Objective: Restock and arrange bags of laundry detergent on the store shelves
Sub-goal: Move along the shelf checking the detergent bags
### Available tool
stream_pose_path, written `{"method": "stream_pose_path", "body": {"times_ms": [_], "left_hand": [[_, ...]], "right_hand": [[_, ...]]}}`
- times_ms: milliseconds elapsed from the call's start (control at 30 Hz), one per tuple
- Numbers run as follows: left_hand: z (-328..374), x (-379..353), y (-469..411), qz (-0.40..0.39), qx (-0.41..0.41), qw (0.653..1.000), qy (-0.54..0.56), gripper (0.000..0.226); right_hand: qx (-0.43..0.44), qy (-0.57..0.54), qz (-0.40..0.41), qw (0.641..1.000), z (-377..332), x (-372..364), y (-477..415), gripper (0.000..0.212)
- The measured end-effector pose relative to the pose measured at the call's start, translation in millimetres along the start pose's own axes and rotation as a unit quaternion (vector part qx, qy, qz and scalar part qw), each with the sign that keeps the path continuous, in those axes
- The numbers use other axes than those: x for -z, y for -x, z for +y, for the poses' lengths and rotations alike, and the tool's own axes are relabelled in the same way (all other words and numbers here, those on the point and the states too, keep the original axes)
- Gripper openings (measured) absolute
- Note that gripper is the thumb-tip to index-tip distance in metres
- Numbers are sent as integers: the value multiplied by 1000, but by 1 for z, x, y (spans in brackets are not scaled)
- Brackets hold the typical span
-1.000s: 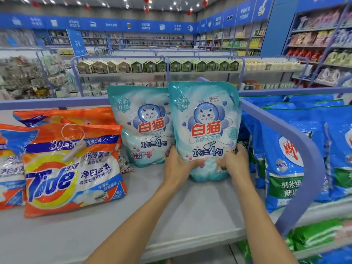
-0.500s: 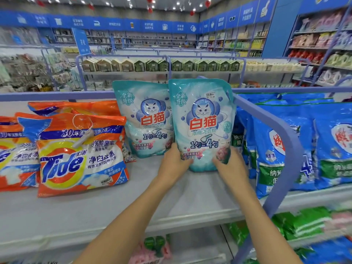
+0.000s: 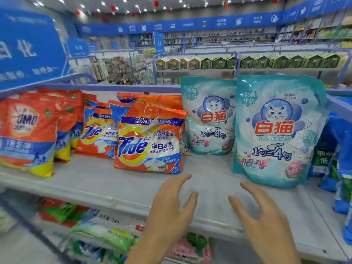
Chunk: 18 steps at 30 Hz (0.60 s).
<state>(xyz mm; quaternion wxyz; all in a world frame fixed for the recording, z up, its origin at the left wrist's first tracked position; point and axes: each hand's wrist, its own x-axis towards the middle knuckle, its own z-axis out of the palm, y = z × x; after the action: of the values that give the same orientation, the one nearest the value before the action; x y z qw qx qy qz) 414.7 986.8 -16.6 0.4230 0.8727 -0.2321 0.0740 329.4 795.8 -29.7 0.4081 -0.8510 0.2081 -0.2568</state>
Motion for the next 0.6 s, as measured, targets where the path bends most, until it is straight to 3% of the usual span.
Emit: {"method": "stream_pose_path", "body": {"times_ms": [133,300,467,600], "left_hand": [[-25,31,26,44,27,999,6,37],[-54,59,45,75,45,996,15,34],[-84,88,58,71,28,996,40,34],[-119,116,74,56,23,997,52,35]], "right_hand": [[26,-33,-23,999,-13,-31,18,38],[91,-27,41,995,-34,-66,42,32],[118,-25,70,990,-59,-97,62,30],[134,-5,83,988,-80,-121,89,41]]}}
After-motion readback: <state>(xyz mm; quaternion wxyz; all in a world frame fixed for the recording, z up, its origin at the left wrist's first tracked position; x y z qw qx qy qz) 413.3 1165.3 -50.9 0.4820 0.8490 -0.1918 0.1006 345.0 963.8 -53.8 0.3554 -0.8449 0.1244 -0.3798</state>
